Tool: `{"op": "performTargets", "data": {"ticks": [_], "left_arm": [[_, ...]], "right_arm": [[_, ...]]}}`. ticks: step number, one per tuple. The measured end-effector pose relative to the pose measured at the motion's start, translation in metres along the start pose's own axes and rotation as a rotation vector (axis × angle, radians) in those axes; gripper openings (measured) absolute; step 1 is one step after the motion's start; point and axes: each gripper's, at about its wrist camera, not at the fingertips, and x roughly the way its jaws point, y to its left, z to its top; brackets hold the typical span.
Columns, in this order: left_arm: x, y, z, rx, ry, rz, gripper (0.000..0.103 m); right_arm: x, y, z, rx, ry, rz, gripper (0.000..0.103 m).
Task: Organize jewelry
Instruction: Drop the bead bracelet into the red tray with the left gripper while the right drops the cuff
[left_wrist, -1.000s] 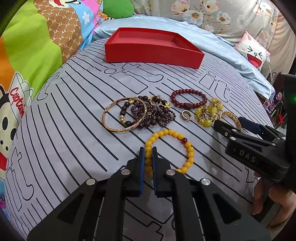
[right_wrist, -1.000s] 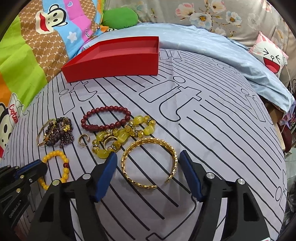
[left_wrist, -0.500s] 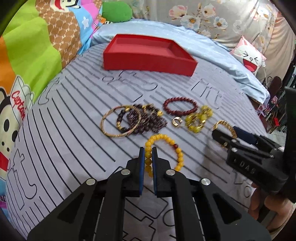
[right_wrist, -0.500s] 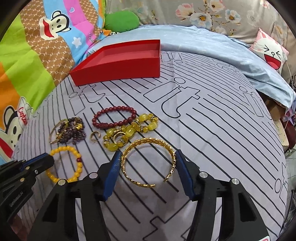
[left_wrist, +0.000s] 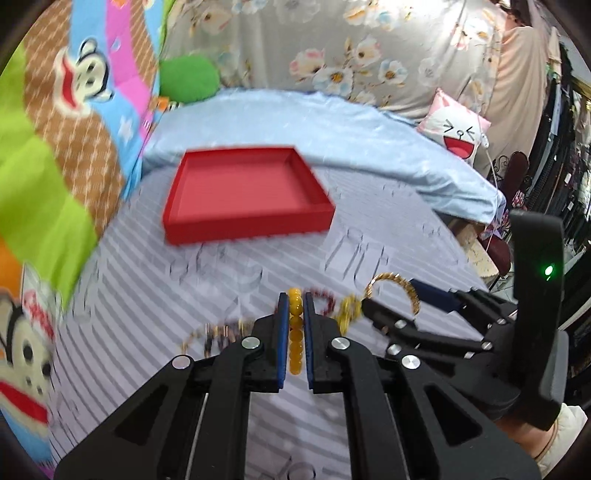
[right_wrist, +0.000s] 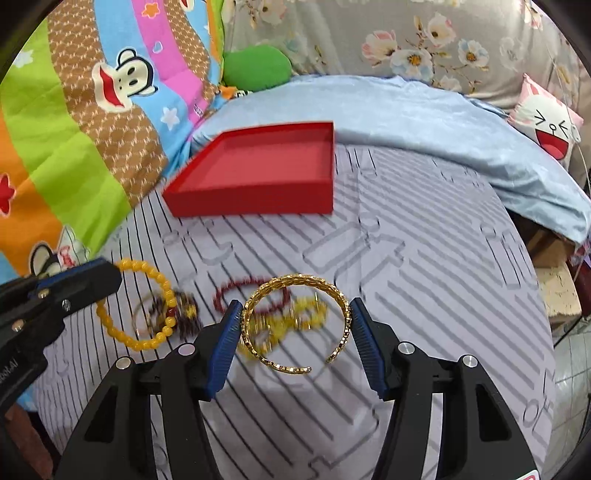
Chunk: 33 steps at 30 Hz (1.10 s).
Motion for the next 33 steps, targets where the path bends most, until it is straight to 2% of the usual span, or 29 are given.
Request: {"op": "performTargets", "data": {"ticks": [7, 12, 17, 22, 27, 33], "left_arm": [[0.027, 0.017, 0.081, 0.006, -0.068, -0.009, 0.007], [0.075, 0.042, 0.141, -0.006, -0.088, 0.013, 0.007], [0.135, 0.074, 0.182, -0.053, -0.059, -0.004, 0.007], [0.19, 0.095, 0.202, -0.075, -0.018, -0.012, 0.007], [0.235, 0.115, 0.209, -0.093, 0.038, 0.003, 0.007], [0.26, 0.128, 0.205, -0.126, 0.086, 0.05, 0.009]], "right_arm": [[0.029, -0.009, 0.08, -0.003, -0.041, 0.033, 0.057], [0.072, -0.005, 0.141, -0.044, -0.048, 0.022, 0.057], [0.122, 0.0, 0.186, -0.072, -0.031, 0.02, 0.057], [0.184, -0.003, 0.218, -0.056, 0.042, 0.046, 0.057], [0.228, -0.006, 0.231, -0.057, 0.111, 0.036, 0.057], [0.252, -0.009, 0.235, -0.067, 0.14, 0.009, 0.058]]}}
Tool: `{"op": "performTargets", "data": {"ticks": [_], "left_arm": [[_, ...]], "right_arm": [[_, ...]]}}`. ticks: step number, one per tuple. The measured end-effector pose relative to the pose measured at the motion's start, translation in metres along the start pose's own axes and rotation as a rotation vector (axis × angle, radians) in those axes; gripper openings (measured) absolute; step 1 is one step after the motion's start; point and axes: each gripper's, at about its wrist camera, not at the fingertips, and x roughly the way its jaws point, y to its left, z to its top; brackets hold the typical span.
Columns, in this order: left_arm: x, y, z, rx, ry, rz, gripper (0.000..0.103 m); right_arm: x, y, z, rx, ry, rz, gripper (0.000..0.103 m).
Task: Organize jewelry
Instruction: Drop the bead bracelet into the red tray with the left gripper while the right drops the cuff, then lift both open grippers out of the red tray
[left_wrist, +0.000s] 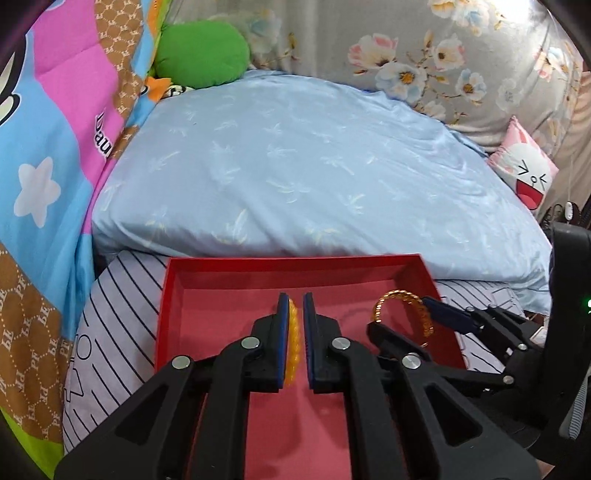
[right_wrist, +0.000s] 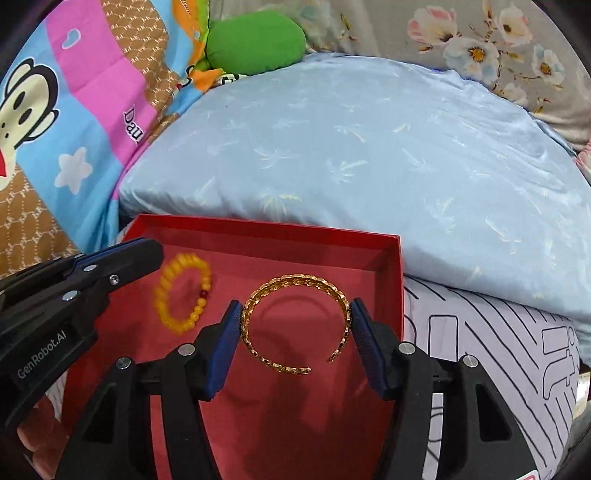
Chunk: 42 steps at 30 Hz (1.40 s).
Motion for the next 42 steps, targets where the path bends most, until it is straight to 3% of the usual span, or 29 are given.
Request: {"op": "performTargets", "data": {"ticks": [1, 3, 5, 13, 21, 26, 31, 42], "left_arm": [[0.002, 0.002, 0.001, -0.001, 0.006, 0.011, 0.011], [0.003, 0.005, 0.001, -0.006, 0.008, 0.037, 0.028], [0.001, 0.008, 0.002, -0.022, -0.008, 0.047, 0.036], [-0.025, 0.014, 0.0, -0.033, -0.048, 0.075, 0.04], [-0.083, 0.007, -0.023, -0.011, -0.1, 0.102, 0.048], [-0.121, 0.0, -0.054, 0.016, -0.116, 0.147, 0.05], [-0.151, -0.005, -0.102, 0.023, -0.094, 0.139, 0.052], [-0.17, 0.0, -0.227, -0.032, 0.036, 0.161, 0.052]], "right_arm": [[0.001, -0.002, 0.001, 0.004, -0.001, -0.003, 0.058], [0.002, -0.004, 0.001, 0.018, -0.002, 0.0, 0.059], [0.001, -0.006, 0.001, 0.025, -0.009, -0.003, 0.064], [-0.029, 0.0, -0.006, -0.002, -0.063, -0.011, 0.066], [-0.099, 0.007, -0.039, -0.021, -0.136, -0.004, 0.068], [-0.135, 0.014, -0.075, -0.033, -0.159, -0.031, 0.069], [-0.166, 0.023, -0.127, -0.056, -0.16, -0.058, 0.069], [-0.193, 0.027, -0.244, -0.016, -0.08, -0.064, 0.069]]}}
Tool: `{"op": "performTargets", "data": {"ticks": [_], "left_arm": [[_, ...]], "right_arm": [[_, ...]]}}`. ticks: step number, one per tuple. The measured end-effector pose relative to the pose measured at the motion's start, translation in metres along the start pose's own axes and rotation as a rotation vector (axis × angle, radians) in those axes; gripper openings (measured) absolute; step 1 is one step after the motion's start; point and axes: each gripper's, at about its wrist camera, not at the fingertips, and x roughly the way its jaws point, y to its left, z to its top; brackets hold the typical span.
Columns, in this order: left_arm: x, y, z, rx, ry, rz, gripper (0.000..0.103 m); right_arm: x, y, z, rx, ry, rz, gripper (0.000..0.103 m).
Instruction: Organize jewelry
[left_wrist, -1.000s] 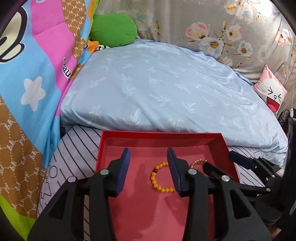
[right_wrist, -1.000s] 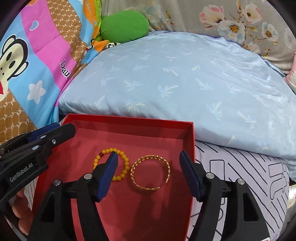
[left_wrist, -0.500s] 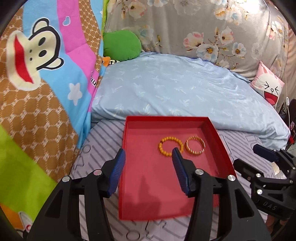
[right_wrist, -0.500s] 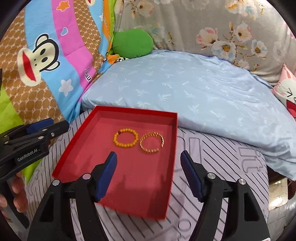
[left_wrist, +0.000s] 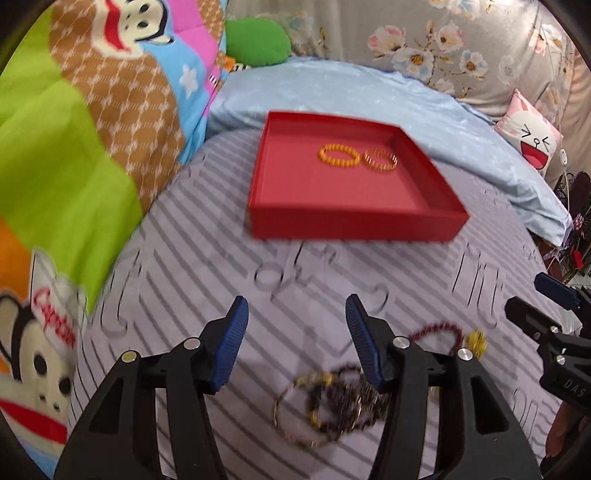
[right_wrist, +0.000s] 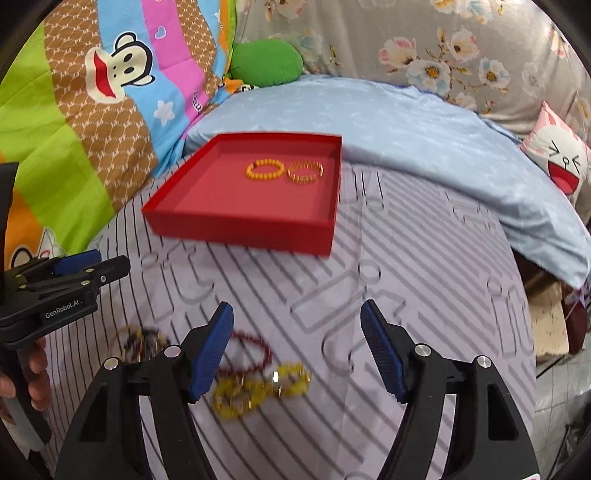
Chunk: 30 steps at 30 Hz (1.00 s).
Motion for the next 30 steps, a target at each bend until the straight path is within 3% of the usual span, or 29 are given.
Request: {"op": "performTargets", "data": {"ticks": [8, 19, 25, 30], "left_arm": [[-0.005, 0.014, -0.051, -0.055, 0.033, 0.05, 0.052], [0.001, 0.018, -0.063, -0.058, 0.028, 0.05, 0.045], [0.009, 0.012, -0.06, -0.038, 0.032, 0.039, 0.028], [0.011, 0.008, -0.059, -0.023, 0.032, 0.015, 0.007]], "right_arm": [[-0.007, 0.0, -0.051, 0.025, 0.046, -0.006, 0.069], [-0.008, 0.004, -0.08, 0.046, 0.087, 0.004, 0.069], [-0.008, 0.008, -0.078, 0.037, 0.086, 0.013, 0.069], [-0.008, 0.011, -0.077, 0.029, 0.084, 0.022, 0.069]]}}
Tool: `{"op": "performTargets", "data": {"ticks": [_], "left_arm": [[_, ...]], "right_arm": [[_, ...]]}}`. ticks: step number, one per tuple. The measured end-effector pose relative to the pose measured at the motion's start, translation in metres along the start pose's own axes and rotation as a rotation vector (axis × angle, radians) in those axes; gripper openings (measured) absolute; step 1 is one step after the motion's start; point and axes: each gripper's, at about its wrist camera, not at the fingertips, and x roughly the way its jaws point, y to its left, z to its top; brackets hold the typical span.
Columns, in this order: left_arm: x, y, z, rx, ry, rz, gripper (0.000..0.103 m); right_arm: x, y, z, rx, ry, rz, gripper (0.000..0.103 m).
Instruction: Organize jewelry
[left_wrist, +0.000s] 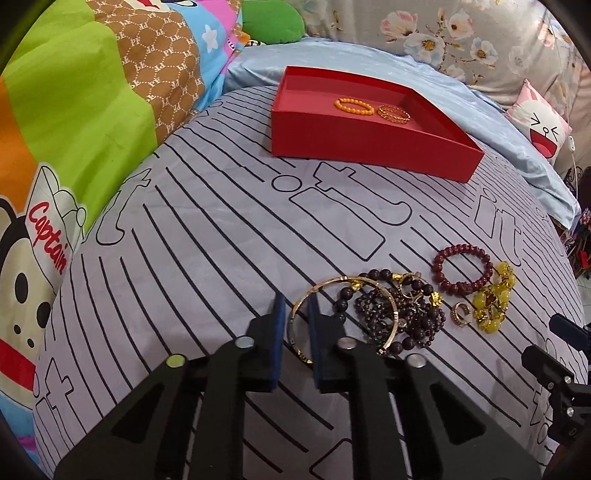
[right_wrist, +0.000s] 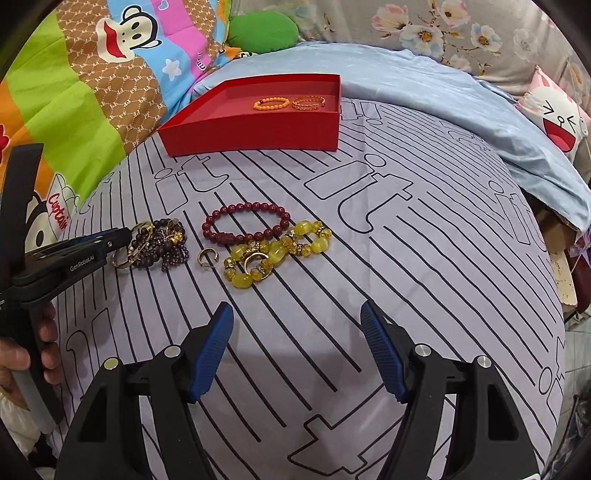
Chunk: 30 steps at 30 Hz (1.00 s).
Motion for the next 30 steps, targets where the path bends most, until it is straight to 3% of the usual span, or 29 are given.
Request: {"op": "performTargets", "data": {"ticks": [9, 20, 30], "left_arm": [[-0.006, 0.004, -0.003, -0.039, 0.01, -0.04, 0.002], [-0.011, 0.017, -0.008, -0.06, 0.016, -0.031, 0.002], [-0.008, 0.017, -0.009, -0.061, 0.024, -0.04, 0.002]], "right_arm": [[0.003, 0.019, 0.016, -0.033, -0.01, 0.078, 0.065], [0.032, 0.069, 0.053, -0.13, -0.006, 0.184, 0.029], [0.056, 0.092, 0.06, -0.185, 0.035, 0.224, 0.016]]}}
